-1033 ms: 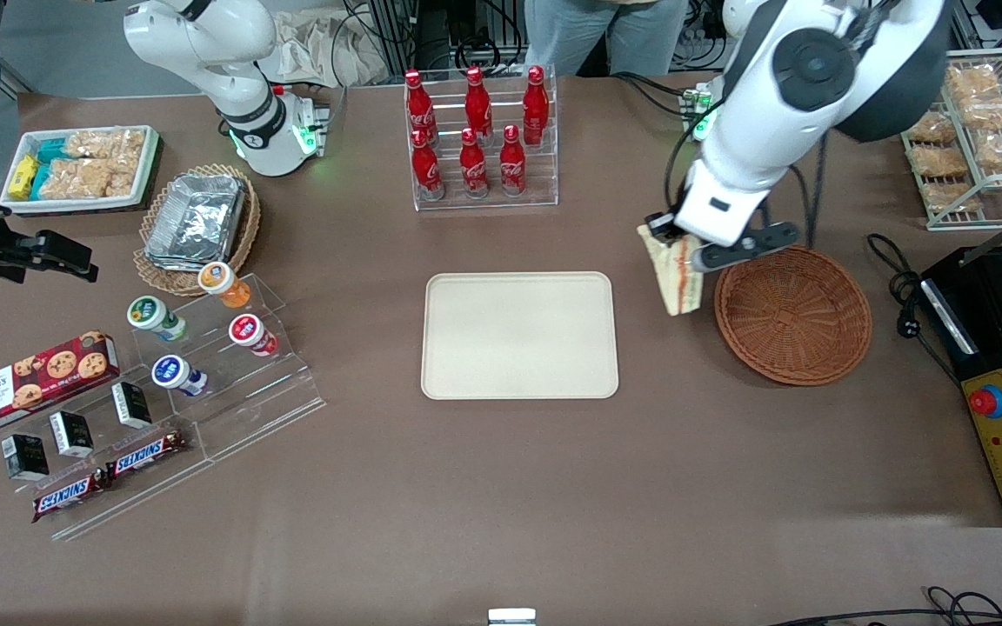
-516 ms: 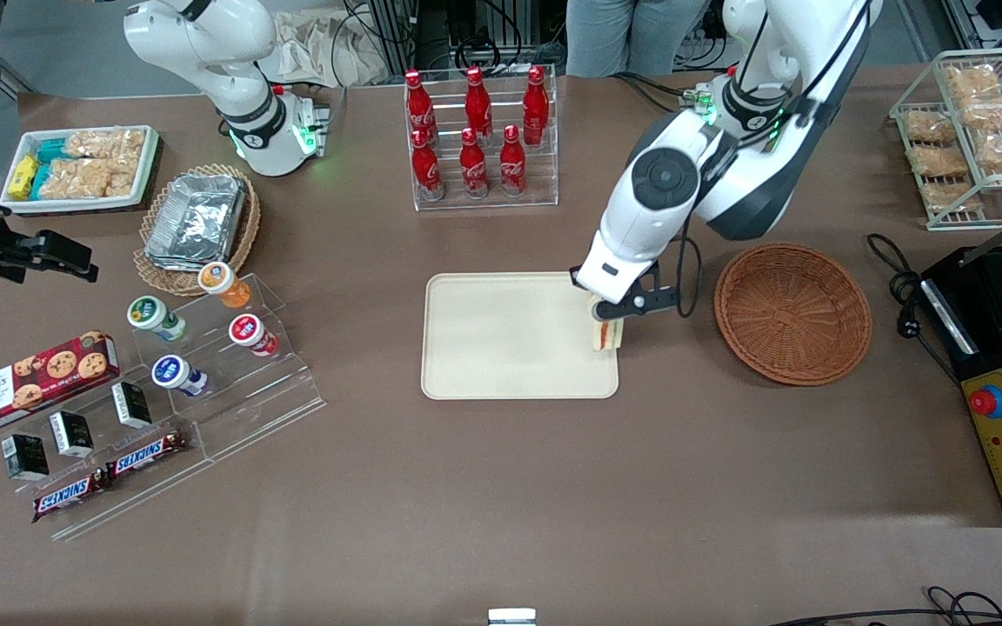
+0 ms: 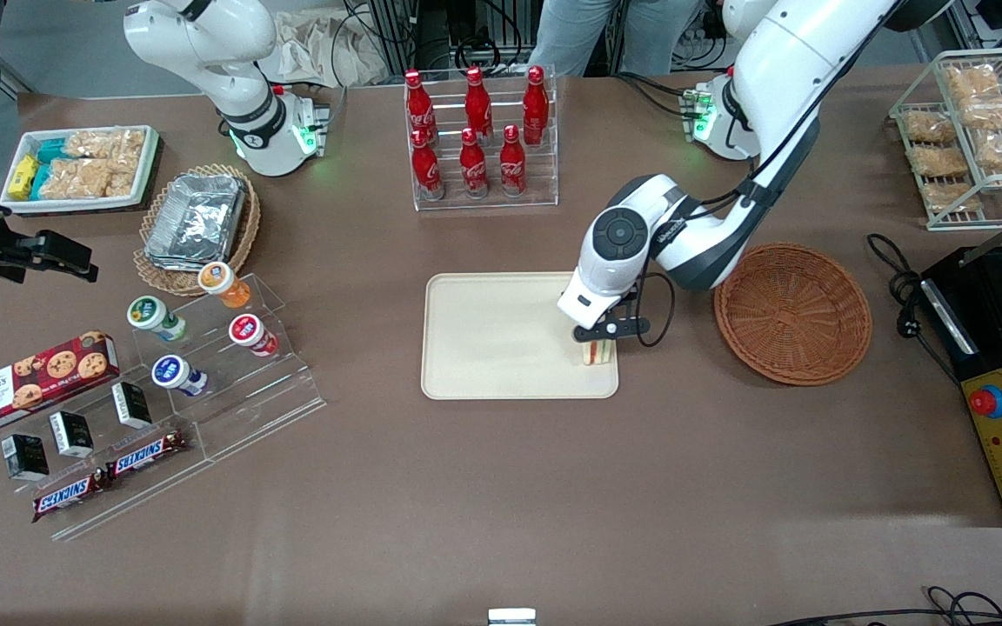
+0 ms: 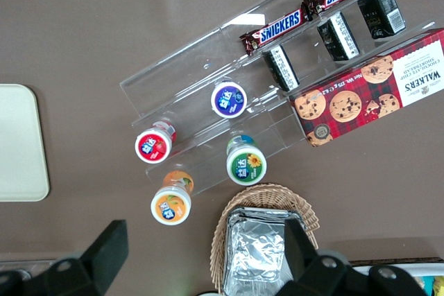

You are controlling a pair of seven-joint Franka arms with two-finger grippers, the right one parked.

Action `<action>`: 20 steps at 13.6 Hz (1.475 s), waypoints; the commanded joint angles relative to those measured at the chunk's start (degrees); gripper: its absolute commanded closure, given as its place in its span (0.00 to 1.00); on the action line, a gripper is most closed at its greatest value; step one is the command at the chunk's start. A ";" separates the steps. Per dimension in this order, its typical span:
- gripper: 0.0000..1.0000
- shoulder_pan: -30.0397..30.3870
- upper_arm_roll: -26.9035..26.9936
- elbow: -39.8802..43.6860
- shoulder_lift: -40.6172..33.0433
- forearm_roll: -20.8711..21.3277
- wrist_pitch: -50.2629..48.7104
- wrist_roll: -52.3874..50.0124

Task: Place sandwich from basket to tray
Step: 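Lower the sandwich onto the tray and open the left gripper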

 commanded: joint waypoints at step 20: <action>0.00 10.32 -0.89 25.99 -12.85 -7.69 -36.31 17.66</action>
